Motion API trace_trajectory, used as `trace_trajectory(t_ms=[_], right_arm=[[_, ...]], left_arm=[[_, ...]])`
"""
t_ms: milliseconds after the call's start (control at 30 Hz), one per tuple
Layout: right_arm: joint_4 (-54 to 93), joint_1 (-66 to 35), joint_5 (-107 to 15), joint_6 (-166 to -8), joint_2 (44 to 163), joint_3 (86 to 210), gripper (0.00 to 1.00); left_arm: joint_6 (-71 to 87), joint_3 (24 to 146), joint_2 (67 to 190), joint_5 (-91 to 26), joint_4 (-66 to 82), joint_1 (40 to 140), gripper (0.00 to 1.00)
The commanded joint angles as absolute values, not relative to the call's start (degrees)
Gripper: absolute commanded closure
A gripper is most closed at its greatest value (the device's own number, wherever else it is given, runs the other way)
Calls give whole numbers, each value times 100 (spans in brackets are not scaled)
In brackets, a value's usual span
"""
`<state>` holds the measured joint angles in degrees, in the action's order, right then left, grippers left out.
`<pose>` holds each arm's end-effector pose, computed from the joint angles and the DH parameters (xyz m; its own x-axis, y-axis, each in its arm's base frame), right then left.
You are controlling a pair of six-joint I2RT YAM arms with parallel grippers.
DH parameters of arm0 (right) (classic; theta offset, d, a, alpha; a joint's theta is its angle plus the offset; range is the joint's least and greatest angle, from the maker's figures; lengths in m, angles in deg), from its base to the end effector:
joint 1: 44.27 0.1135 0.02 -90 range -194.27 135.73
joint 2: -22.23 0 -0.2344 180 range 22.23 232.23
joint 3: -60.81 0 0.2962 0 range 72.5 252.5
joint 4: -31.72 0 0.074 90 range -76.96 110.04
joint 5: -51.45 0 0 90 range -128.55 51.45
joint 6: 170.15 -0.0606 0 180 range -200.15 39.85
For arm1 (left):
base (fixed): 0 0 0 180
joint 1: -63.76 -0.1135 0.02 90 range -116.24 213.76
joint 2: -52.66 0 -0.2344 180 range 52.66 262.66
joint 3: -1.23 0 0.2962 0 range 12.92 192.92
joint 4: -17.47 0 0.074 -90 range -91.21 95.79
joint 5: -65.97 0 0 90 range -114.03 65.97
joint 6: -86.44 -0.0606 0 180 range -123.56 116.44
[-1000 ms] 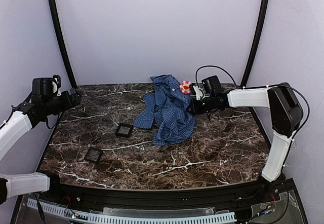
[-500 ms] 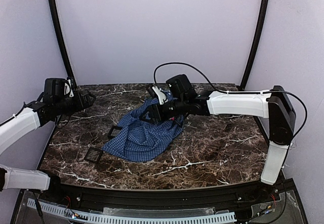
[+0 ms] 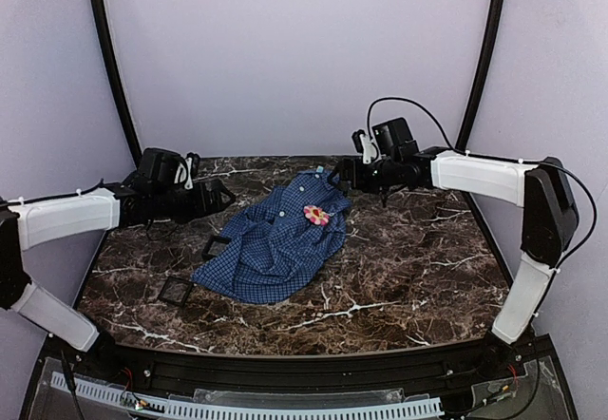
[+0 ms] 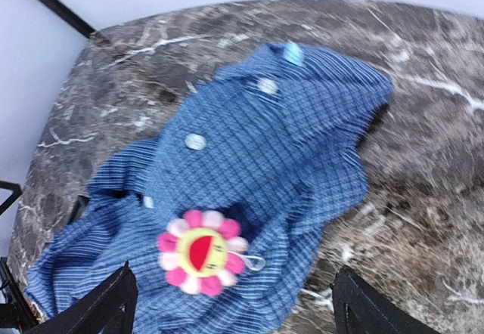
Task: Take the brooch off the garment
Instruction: Move the crumpled clothing to the center of the board.
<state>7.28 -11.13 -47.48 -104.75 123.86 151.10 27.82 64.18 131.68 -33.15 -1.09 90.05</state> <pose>0.3853 0.2628 0.2066 -0.7138 0.0251 -0.6999 -0.3831 0.8226 0.4202 0.3276 -0.1725 0.1856 -0.7236 -0.2160 -0.6556 0.2079 0.8375 -0.5054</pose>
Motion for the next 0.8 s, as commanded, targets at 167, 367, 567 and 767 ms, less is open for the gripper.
trace_trajectory(t_ms=[167, 367, 567, 767], right_arm=[[798, -1596, -5071, -11014, 13146, 14844, 20], [899, -1625, -5244, -11169, 13775, 15215, 25], [1010, -1624, -5515, -11225, 14207, 15606, 29], [963, -1627, -5653, -11240, 14611, 15927, 47]], left_arm=[[2698, 7697, 14920, -4577, 247, 9767, 0], [2535, 8212, 15577, -4909, -15, 9973, 0], [2466, 8464, 15925, -4980, -389, 10002, 0], [2403, 8709, 16247, -4946, -753, 10014, 5]])
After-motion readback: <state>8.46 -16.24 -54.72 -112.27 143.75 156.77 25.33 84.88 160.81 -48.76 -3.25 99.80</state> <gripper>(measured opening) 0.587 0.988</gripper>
